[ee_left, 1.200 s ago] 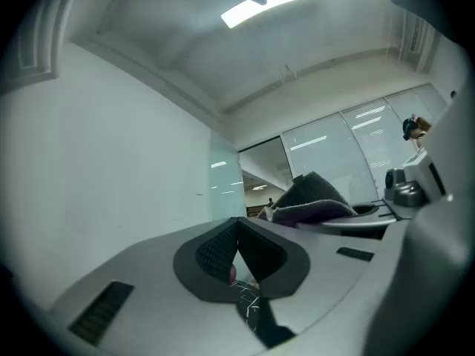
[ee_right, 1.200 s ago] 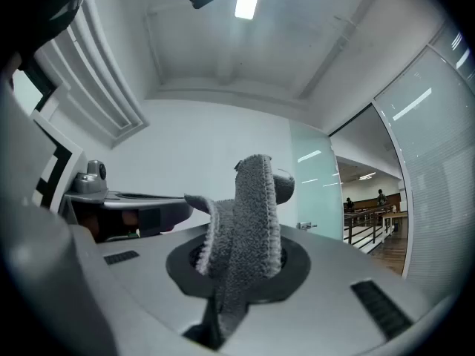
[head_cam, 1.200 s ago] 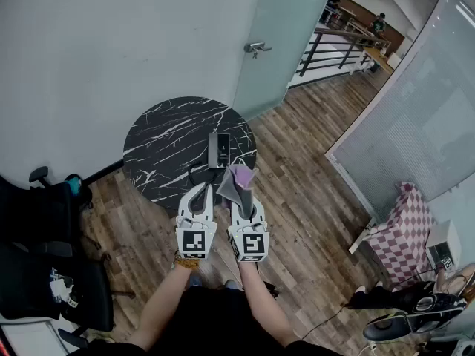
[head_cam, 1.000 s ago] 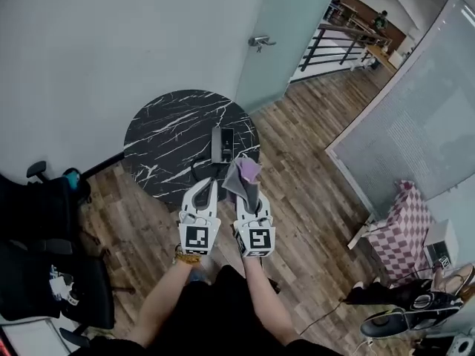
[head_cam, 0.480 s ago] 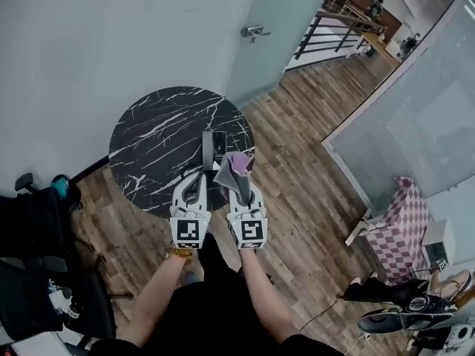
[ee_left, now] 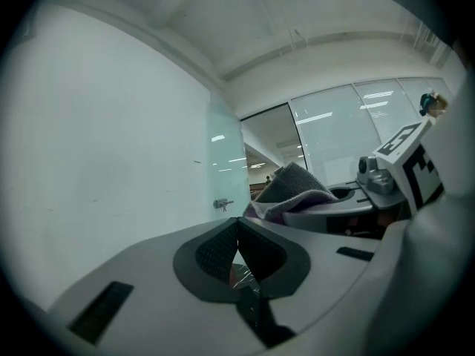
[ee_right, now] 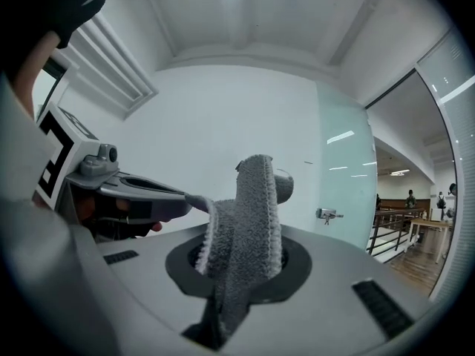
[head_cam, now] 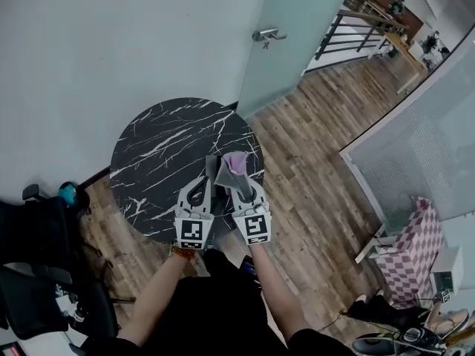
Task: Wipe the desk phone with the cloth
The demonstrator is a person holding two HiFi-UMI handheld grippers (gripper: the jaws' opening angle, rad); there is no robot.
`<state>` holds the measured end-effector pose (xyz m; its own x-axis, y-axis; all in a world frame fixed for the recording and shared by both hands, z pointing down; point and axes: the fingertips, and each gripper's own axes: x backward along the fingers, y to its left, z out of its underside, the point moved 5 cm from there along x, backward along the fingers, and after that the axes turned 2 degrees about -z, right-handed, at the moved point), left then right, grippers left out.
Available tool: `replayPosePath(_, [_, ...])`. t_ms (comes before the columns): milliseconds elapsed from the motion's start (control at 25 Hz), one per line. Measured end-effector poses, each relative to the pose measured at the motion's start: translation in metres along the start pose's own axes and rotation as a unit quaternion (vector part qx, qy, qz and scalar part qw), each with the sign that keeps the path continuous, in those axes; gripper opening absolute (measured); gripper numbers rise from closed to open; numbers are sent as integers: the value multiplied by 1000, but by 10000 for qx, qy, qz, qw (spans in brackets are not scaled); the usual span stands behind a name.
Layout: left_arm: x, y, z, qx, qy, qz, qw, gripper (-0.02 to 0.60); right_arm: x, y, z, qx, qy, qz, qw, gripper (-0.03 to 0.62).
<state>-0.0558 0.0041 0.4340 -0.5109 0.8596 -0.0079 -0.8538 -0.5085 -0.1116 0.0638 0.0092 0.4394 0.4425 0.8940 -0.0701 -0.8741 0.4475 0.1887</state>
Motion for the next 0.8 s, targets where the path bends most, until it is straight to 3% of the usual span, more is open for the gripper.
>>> replayPosePath(200, [-37, 2, 20, 143, 227, -74, 9996, 13, -42, -21, 29, 194, 110, -279, 9994, 55])
replayPosePath(800, [-67, 14, 97, 585, 794, -127, 9950, 13, -100, -21, 112, 915, 887, -1197, 9846, 55])
